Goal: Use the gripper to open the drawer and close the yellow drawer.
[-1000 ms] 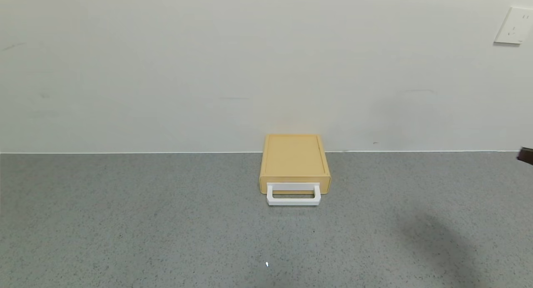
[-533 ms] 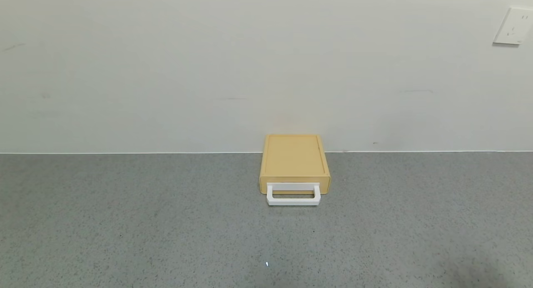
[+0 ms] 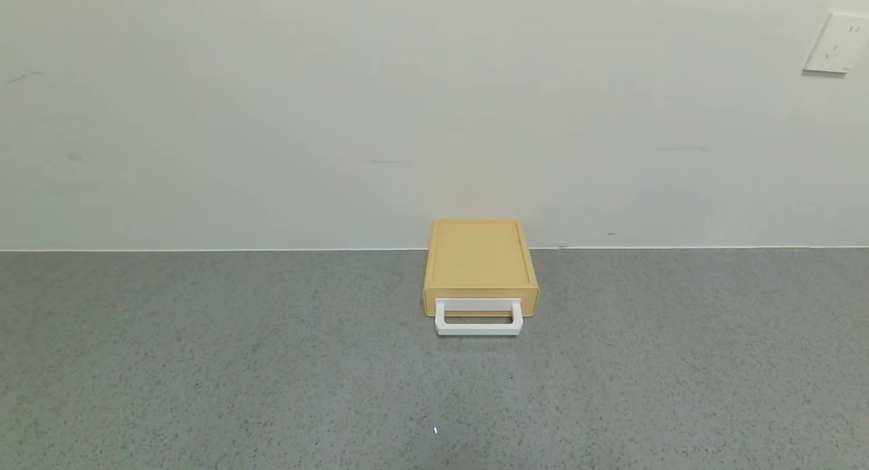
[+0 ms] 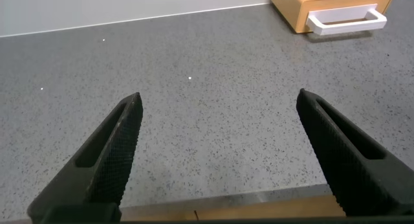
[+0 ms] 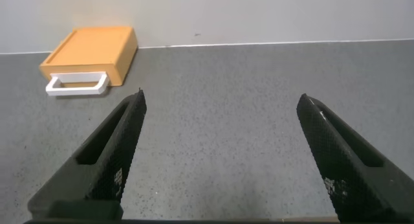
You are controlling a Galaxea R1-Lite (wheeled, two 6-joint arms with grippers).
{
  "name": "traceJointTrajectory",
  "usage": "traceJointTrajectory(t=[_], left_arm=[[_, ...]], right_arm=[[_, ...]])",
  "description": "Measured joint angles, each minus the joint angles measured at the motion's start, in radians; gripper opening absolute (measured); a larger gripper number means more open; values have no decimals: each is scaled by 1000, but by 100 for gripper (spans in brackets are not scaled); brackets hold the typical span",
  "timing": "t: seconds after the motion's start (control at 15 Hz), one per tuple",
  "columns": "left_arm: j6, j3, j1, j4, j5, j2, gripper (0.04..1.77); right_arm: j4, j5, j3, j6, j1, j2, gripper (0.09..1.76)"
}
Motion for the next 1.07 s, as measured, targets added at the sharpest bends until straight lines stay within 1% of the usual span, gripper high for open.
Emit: traceJointTrajectory(t=[0.2,0.4,0.47,0.67,0.8,0.87,1.0,1.07], left_arm=[[0,0,0,0,0,0,172],[0,0,0,0,0,0,172],[0,0,0,0,0,0,172],[0,0,0,0,0,0,172],[0,0,0,0,0,0,172],[0,0,0,0,0,0,172],[0,0,0,0,0,0,172],[0,0,0,0,0,0,172]], right_arm=[[-70,47,119,-31,-19,-98,171],[-107,81,246,-74,-25,-185,171],[-149,87,293,-80,-26,-207,171],[-292,85,422,-99,-27,-237,171],[-349,61,487,-126,-28,-242,171],[-353,59,506,-117,-28,-243,171],[-292,61,520,-68,-28,-243,171],[-293,60,520,-54,-28,-243,171]])
